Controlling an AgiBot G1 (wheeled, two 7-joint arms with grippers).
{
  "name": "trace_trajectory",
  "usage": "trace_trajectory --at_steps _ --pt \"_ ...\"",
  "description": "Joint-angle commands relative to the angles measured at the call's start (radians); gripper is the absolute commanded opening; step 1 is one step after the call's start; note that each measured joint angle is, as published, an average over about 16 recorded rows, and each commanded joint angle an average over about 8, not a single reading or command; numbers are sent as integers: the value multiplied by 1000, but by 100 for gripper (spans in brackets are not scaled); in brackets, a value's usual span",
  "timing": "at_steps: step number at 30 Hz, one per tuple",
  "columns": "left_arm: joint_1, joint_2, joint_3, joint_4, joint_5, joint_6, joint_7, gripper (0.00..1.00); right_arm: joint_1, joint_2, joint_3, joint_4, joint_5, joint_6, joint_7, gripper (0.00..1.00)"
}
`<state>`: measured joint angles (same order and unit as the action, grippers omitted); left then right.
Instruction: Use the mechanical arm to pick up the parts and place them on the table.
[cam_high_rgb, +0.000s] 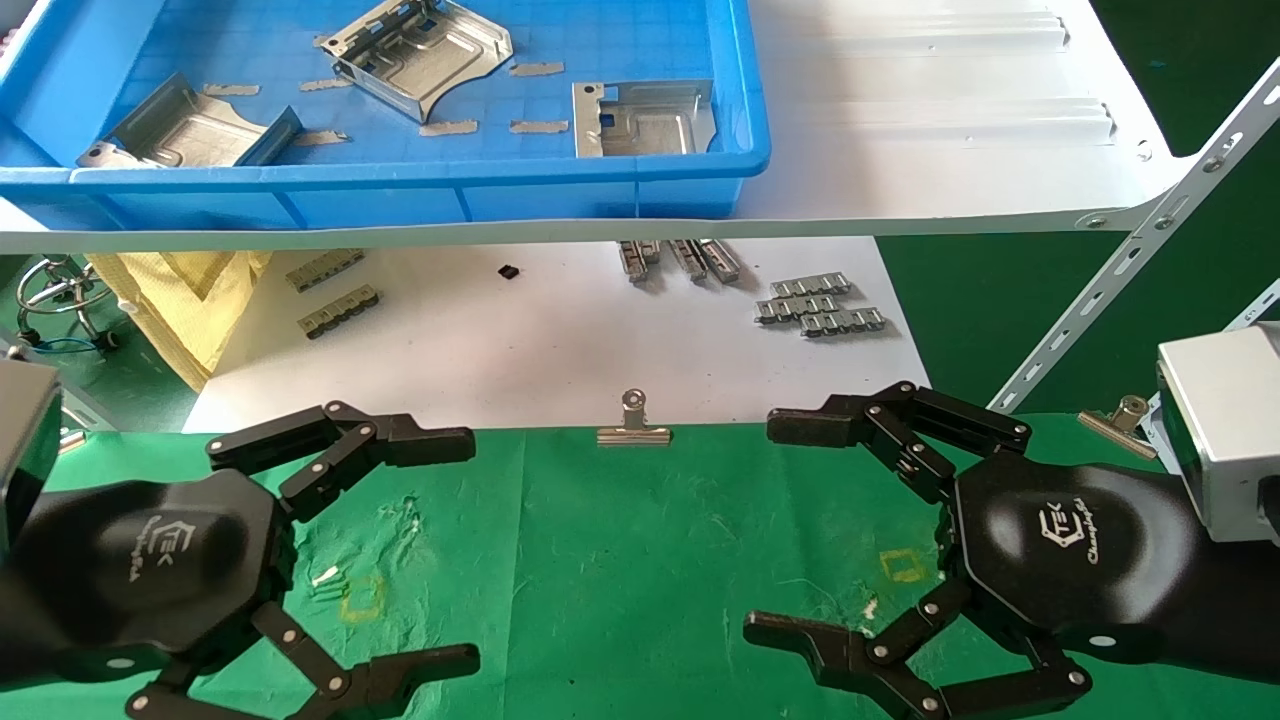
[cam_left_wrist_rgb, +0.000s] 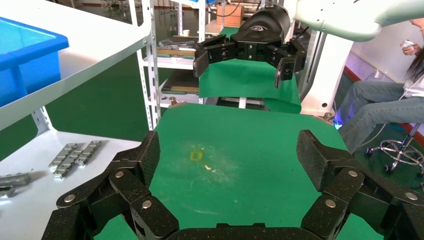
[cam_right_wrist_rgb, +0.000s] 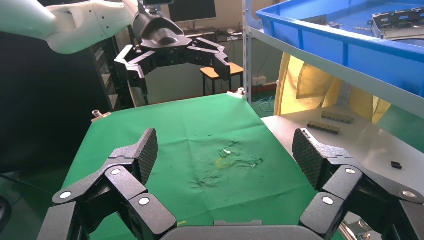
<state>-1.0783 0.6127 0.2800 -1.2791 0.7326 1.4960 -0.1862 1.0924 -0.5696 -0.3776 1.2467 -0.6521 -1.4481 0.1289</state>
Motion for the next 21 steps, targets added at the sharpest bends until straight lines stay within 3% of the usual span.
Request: trace_trajectory --at_steps 1,17,21 --pt "0 0 0 0 0 0 0 100 0 0 0 0 0 0 0 100" --pt "0 0 0 0 0 0 0 100 0 0 0 0 0 0 0 100" --pt "0 0 0 0 0 0 0 100 0 0 0 0 0 0 0 50"
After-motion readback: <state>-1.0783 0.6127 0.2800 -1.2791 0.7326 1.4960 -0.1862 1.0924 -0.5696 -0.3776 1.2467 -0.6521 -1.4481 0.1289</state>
